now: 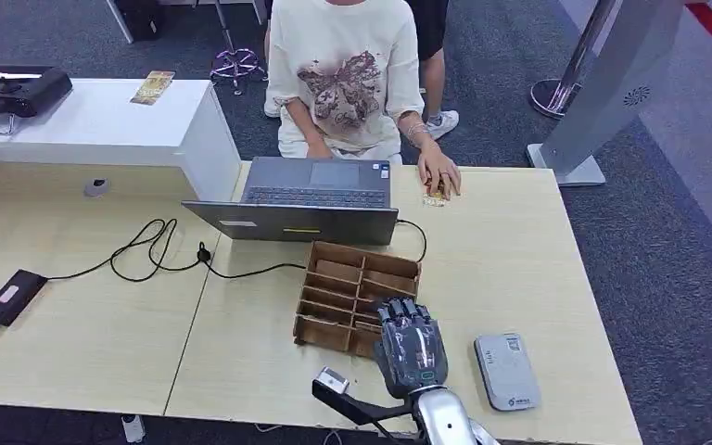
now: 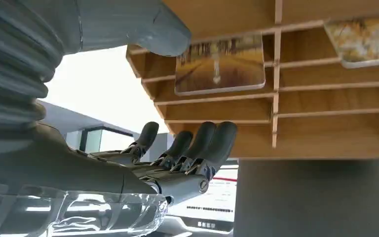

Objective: Pass the card to the sensor for recognition and then transmit it.

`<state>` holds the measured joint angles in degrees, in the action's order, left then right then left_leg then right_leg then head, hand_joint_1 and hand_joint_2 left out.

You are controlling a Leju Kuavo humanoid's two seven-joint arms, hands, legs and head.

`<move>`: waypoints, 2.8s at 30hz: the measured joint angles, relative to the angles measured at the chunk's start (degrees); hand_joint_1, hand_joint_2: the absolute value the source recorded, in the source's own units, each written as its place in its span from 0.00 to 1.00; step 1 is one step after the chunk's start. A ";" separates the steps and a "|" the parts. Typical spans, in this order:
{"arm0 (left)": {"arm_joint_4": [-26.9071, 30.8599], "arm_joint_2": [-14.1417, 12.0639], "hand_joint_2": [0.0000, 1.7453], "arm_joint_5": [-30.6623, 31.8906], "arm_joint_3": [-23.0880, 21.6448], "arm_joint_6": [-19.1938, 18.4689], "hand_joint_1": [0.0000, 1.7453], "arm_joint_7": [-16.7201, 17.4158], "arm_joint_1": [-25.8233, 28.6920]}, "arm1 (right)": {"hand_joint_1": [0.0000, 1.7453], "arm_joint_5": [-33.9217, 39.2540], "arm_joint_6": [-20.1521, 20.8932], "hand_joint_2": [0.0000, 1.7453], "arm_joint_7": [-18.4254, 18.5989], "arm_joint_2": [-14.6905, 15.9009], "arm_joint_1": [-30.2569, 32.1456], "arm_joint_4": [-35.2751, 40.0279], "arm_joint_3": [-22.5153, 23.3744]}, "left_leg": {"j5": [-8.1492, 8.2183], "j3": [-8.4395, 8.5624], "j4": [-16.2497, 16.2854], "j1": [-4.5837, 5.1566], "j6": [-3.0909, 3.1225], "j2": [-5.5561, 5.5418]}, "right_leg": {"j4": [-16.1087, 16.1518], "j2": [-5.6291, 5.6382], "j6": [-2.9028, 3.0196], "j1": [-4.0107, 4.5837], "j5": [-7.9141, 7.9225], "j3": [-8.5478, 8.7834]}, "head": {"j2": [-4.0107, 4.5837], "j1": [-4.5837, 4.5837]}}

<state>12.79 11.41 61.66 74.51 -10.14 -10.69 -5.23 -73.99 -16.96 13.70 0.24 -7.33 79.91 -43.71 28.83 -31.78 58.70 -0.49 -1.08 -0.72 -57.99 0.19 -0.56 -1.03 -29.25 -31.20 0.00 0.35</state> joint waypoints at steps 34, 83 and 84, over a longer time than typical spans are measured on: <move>0.00 0.00 0.00 -0.26 0.04 0.00 0.00 0.48 0.11 | 1.00 13.69 -4.48 1.00 -7.87 -0.35 -1.12 1.88 2.69 | 0.00 0.02 0.01 0.00 0.00 0.03 | 0.00 0.03 0.00 0.00 0.00 -0.02 | 0.00 -0.02; 0.00 -0.96 0.00 7.39 -4.44 -2.54 0.00 2.21 -0.56 | 1.00 32.13 17.44 1.00 -6.49 -6.43 -58.90 -38.26 8.26 | -0.36 -0.11 0.10 -0.01 -0.15 -0.02 | -0.25 0.03 0.05 0.00 0.29 -0.17 | 0.00 0.00; 0.00 -0.96 0.00 7.37 -4.44 -2.56 0.00 2.21 -0.57 | 1.00 32.43 17.64 1.00 -6.58 -6.51 -59.52 -40.08 8.26 | -0.36 -0.13 0.12 -0.01 -0.15 -0.02 | -0.25 0.03 0.04 0.00 0.29 -0.20 | 0.02 -0.02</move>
<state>12.79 10.45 69.02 70.07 -12.70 -8.48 -5.79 -41.55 0.68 7.13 -6.27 -66.85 39.83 -35.45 28.47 -31.91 58.83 -0.49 -1.23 -0.75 -58.23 0.21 -0.52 -1.04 -28.96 -31.40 0.02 0.33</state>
